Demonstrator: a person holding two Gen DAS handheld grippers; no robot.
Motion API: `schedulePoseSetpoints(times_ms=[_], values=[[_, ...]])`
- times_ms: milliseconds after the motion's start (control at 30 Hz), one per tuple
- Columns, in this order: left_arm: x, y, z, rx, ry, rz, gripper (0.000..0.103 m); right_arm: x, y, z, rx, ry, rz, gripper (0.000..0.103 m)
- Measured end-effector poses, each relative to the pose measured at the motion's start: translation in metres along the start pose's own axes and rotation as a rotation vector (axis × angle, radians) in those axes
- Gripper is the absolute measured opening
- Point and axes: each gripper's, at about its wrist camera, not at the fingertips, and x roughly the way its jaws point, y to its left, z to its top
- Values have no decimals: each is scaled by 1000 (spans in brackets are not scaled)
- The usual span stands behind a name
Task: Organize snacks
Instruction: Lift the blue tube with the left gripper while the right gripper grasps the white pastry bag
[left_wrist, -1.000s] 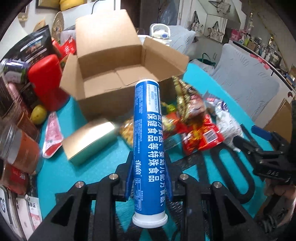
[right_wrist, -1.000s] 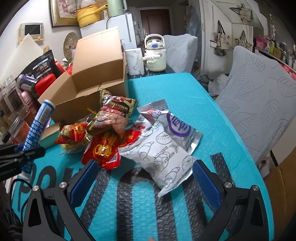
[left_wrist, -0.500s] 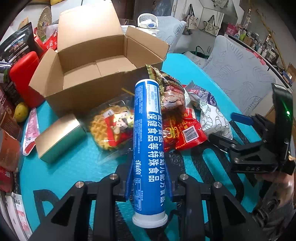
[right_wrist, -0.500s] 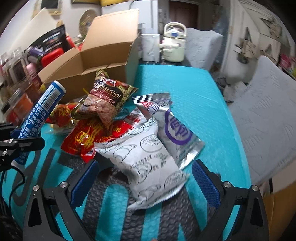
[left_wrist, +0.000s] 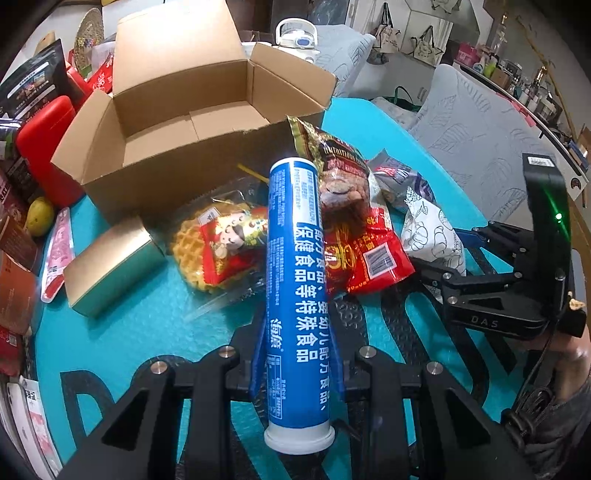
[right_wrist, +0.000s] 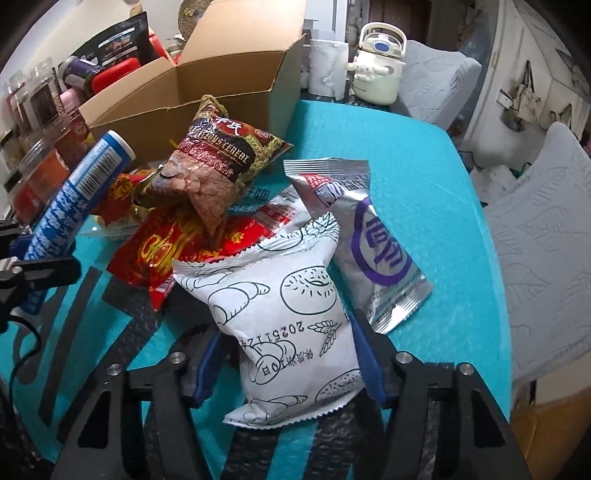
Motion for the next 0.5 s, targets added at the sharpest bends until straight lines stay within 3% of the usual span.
schedulePoseSetpoints(times_ms=[500], values=[[-23, 8, -39, 6, -28, -16, 28, -48, 38, -44, 125, -56, 19, 58]])
